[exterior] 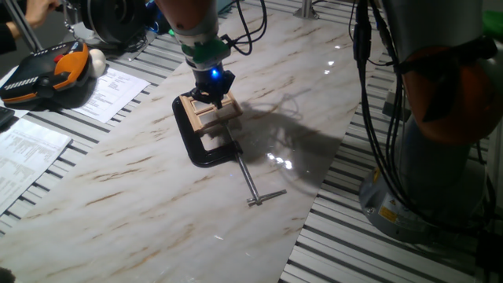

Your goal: Open a sliding window

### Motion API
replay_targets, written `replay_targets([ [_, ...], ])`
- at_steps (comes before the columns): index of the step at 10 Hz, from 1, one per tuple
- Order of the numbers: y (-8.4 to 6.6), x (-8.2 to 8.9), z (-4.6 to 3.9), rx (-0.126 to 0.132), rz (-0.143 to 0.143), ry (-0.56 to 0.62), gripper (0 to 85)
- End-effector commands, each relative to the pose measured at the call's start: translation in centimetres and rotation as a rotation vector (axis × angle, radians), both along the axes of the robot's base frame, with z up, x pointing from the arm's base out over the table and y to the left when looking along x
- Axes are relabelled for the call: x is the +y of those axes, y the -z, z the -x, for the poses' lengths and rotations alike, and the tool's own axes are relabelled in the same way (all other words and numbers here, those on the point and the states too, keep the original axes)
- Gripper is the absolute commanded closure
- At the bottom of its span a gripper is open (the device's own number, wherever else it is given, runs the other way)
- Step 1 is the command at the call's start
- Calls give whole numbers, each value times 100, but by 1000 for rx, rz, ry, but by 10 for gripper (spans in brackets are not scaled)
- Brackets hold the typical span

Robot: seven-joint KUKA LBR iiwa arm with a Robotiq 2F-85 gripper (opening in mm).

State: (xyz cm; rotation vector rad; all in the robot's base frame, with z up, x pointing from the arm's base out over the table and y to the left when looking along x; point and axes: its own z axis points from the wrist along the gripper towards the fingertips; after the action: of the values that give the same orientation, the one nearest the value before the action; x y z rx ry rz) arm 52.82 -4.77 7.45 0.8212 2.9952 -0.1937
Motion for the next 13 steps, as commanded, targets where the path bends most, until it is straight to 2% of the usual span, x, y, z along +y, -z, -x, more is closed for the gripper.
replay_targets([
  [1, 27, -23, -8, -2, -1, -2, 850],
  [4, 63, -86, -34, 0, 7, -3, 850],
  [6, 95, -130, -58, -4, 2, 1, 850],
  [10, -34, -135, -201, 39, 7, -5, 850],
  [13, -76, -196, -266, 41, 13, -10, 850],
])
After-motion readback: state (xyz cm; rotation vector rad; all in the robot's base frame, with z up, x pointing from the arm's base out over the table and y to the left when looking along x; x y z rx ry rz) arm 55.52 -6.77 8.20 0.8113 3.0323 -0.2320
